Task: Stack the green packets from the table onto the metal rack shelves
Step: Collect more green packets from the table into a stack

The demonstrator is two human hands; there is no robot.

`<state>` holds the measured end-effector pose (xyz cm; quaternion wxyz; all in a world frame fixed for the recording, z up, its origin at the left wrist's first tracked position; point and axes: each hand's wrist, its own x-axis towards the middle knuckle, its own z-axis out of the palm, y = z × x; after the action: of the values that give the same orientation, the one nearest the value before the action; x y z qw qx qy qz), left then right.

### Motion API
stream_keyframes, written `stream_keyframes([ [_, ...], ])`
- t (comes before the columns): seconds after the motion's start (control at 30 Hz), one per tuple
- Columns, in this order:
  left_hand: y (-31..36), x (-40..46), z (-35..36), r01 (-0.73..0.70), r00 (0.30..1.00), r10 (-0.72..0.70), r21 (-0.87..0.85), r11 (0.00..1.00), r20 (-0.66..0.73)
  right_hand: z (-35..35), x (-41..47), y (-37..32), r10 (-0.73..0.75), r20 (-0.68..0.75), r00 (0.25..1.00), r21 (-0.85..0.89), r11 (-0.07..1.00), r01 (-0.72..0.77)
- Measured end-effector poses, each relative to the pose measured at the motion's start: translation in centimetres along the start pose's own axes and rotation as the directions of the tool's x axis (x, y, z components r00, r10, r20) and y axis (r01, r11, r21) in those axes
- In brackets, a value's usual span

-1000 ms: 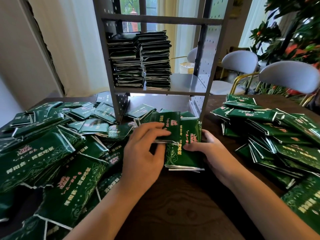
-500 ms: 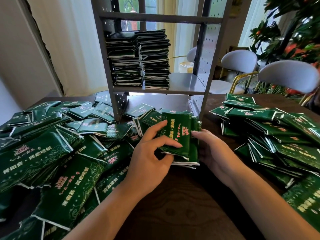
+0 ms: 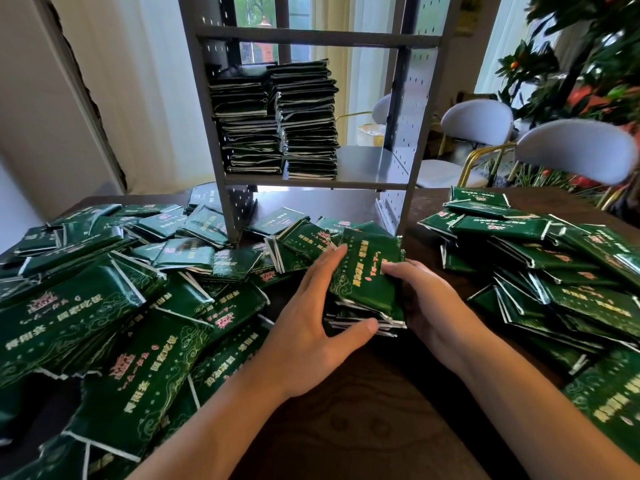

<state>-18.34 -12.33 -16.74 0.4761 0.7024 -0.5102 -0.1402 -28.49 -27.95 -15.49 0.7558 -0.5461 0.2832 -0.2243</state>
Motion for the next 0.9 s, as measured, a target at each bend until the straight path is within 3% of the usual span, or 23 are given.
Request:
stream_keyframes([
  [0.13, 0.4, -0.1, 0.0, -0.025, 0.998, 0.026, -0.005, 1.0, 0.054, 0.3, -0.9, -0.2, -0.055, 0.112, 0.992, -0.006, 0.998, 0.056],
  [0.2, 0.3, 0.0, -0.1, -0.051, 0.999, 0.049, -0.098, 0.994, -0.017, 0.4, -1.4, -0.2, -0.167, 0.133, 0.977, -0.005, 0.986, 0.17],
  [0.3, 0.1, 0.3, -0.3, 0.012, 0.992, -0.031, -0.158, 0.987, -0.12, 0.2, -1.4, -0.2, -0.316, 0.178, 0.932, -0.019, 0.946, 0.324],
  [0.4, -0.1, 0.4, -0.1, 0.107, 0.994, -0.108, -0.05, 0.993, -0.016, 0.3, -1.0, 0.2, -0.32, 0.266, 0.909, -0.177, 0.911, 0.372],
  [0.57, -0.1, 0.6, -0.2, 0.14, 0.988, -0.138, 0.027, 0.99, -0.071, 0.4, -1.1, 0.2, -0.257, 0.253, 0.933, -0.271, 0.907, 0.324],
  [0.67, 0.0, 0.8, -0.9, 0.075, 0.987, -0.064, 0.067, 0.995, -0.15, 0.3, -0.8, 0.0, -0.231, 0.142, 0.963, -0.166, 0.953, 0.253],
  [0.77, -0.4, 1.4, -1.7, 0.108, 0.963, -0.078, 0.104, 0.989, -0.258, -0.1, 0.0, 0.1, -0.074, 0.01, 0.997, -0.063, 0.995, 0.075],
  [0.9, -0.1, 2.1, -2.2, 0.136, 0.983, -0.069, 0.435, 0.89, -0.168, -0.3, 0.4, -0.2, 0.036, -0.036, 0.999, -0.136, 0.99, -0.041],
])
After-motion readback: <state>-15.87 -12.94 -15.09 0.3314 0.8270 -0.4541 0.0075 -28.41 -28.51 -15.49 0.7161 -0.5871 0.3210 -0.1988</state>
